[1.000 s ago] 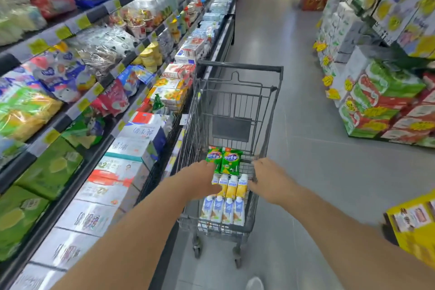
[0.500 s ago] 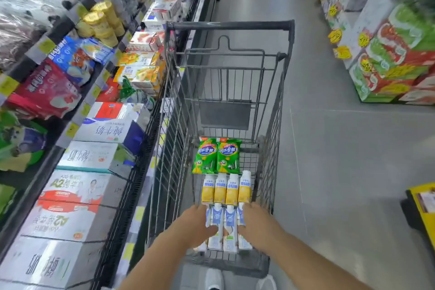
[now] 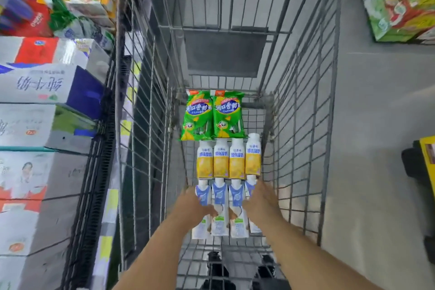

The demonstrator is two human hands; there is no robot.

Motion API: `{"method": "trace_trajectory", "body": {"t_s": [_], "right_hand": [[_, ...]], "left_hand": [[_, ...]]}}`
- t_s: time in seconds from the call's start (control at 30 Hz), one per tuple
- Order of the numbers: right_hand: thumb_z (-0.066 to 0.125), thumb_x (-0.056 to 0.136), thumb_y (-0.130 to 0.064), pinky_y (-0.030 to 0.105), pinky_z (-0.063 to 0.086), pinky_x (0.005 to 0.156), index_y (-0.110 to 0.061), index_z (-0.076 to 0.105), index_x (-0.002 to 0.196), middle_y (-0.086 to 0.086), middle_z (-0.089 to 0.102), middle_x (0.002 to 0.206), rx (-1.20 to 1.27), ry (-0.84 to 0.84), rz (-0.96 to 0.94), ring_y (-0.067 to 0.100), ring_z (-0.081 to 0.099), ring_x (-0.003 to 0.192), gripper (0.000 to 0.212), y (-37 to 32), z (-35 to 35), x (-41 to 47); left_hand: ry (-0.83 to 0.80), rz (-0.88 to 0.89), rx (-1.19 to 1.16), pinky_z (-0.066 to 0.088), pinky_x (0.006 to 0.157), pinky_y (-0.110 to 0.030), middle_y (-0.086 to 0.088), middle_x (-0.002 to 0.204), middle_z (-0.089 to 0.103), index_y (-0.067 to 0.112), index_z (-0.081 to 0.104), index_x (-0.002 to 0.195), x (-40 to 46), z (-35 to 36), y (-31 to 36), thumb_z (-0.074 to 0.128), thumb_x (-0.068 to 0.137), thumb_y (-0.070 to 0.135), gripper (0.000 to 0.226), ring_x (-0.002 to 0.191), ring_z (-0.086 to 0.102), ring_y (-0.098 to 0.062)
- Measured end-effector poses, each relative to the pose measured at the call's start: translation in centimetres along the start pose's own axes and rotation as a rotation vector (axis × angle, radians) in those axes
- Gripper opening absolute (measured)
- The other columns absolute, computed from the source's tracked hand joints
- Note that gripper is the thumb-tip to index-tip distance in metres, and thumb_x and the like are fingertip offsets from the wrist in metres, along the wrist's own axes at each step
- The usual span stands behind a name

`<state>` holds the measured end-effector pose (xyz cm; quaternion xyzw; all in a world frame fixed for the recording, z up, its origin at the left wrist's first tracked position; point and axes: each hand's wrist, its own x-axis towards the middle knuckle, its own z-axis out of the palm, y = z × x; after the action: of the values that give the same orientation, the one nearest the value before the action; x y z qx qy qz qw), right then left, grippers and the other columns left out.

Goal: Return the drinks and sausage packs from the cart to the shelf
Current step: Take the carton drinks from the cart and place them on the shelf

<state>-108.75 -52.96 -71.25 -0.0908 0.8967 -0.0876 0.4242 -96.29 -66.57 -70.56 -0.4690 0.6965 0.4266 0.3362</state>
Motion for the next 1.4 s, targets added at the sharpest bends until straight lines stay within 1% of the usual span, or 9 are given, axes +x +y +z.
{"method": "trace_trajectory", "body": {"t_s": [0.1, 0.2, 0.27, 0.43, 0.6, 0.83, 1.1, 1.23, 1.4], "right_hand": [[0.074, 0.084, -0.022, 0.034, 0.046, 0.099, -0.008, 0.053, 0.126, 0.013, 0.055, 0.132, 0.085, 0.017, 0.154, 0.031, 0.054, 0.124, 0.05, 0.6, 1.1, 0.8], [0.072, 0.086, -0.025, 0.037, 0.047, 0.099, -0.006, 0.051, 0.13, 0.014, 0.055, 0.134, 0.16, 0.007, 0.19, 0.032, 0.054, 0.124, 0.053, 1.2, 1.9, 1.8], [0.071, 0.084, -0.026, 0.038, 0.05, 0.094, -0.005, 0.056, 0.121, 0.015, 0.06, 0.126, 0.202, 0.005, 0.201, 0.033, 0.058, 0.117, 0.046, 1.5, 2.3, 2.2], [0.075, 0.085, -0.03, 0.042, 0.051, 0.094, -0.004, 0.047, 0.132, 0.016, 0.053, 0.132, 0.299, -0.004, 0.235, 0.033, 0.057, 0.117, 0.061, 2.0, 3.4, 2.9], [0.077, 0.085, -0.026, 0.04, 0.048, 0.096, 0.001, 0.043, 0.134, 0.019, 0.049, 0.135, 0.202, 0.015, 0.238, 0.034, 0.051, 0.123, 0.065, 2.0, 3.9, 3.2], [0.079, 0.082, -0.036, 0.037, 0.045, 0.097, 0.001, 0.04, 0.133, 0.02, 0.042, 0.133, 0.091, 0.01, 0.221, 0.035, 0.049, 0.124, 0.073, 1.5, 3.6, 3.1], [0.075, 0.084, -0.012, 0.026, 0.043, 0.053, -0.005, 0.036, 0.107, 0.006, 0.049, 0.099, 0.264, -0.04, 0.14, 0.018, 0.053, 0.077, 0.045, 0.2, 0.8, -0.3], [0.076, 0.079, -0.006, 0.025, 0.048, 0.055, 0.002, 0.052, 0.104, 0.019, 0.064, 0.092, 0.354, -0.066, 0.071, 0.018, 0.062, 0.069, 0.036, -1.6, -3.9, -4.5], [0.078, 0.074, -0.013, 0.03, 0.053, 0.058, 0.0, 0.056, 0.108, 0.017, 0.07, 0.098, 0.349, -0.128, -0.11, 0.019, 0.065, 0.072, 0.043, -7.5, -11.8, -12.0]], "left_hand": [[-0.028, -0.064, -0.088, 0.048, 0.084, -0.031, -0.006, 0.138, 0.049, 0.011, 0.041, 0.141, 1.4, 0.9, -0.4, 0.077, 0.082, 0.036, 0.073, 0.11, 0.055, -0.022], [-0.03, -0.122, -0.127, 0.05, 0.064, -0.033, -0.001, 0.101, 0.054, 0.011, 0.044, 0.127, 2.5, 1.7, -0.8, 0.079, 0.08, 0.033, 0.063, 0.073, 0.053, -0.013], [-0.011, -0.157, -0.138, 0.046, 0.053, -0.028, -0.003, 0.097, 0.054, 0.007, 0.04, 0.133, 3.1, 2.1, -1.0, 0.083, 0.075, 0.034, 0.077, 0.065, 0.052, -0.011], [-0.016, -0.155, -0.126, 0.045, 0.074, -0.029, -0.012, 0.133, 0.046, 0.004, 0.039, 0.134, 3.9, 2.5, -1.4, 0.084, 0.075, 0.033, 0.08, 0.101, 0.056, -0.024], [-0.014, -0.179, -0.106, 0.052, 0.092, -0.036, -0.013, 0.135, 0.042, 0.002, 0.034, 0.138, 4.4, 2.9, -1.5, 0.084, 0.074, 0.034, 0.087, 0.114, 0.054, -0.027], [-0.031, -0.291, -0.193, 0.046, 0.053, -0.023, -0.003, 0.081, 0.054, 0.0, 0.04, 0.127, 5.1, 2.2, -2.1, 0.086, 0.071, 0.034, 0.08, 0.061, 0.05, -0.011], [0.07, -0.318, -0.455, 0.051, 0.062, -0.03, -0.005, 0.092, 0.056, 0.004, 0.032, 0.108, 0.1, 0.0, -0.1, 0.084, 0.075, 0.023, 0.064, 0.072, 0.056, -0.015], [0.112, -0.202, -0.659, 0.055, 0.066, -0.032, -0.008, 0.091, 0.07, 0.004, 0.055, 0.102, -6.8, -3.0, 0.8, 0.086, 0.072, 0.02, 0.046, 0.077, 0.068, -0.021], [0.245, -0.022, -0.689, 0.057, 0.068, -0.037, -0.006, 0.092, 0.067, 0.01, 0.052, 0.098, -16.9, -9.5, 2.5, 0.091, 0.061, 0.032, 0.059, 0.073, 0.063, -0.016]]}}
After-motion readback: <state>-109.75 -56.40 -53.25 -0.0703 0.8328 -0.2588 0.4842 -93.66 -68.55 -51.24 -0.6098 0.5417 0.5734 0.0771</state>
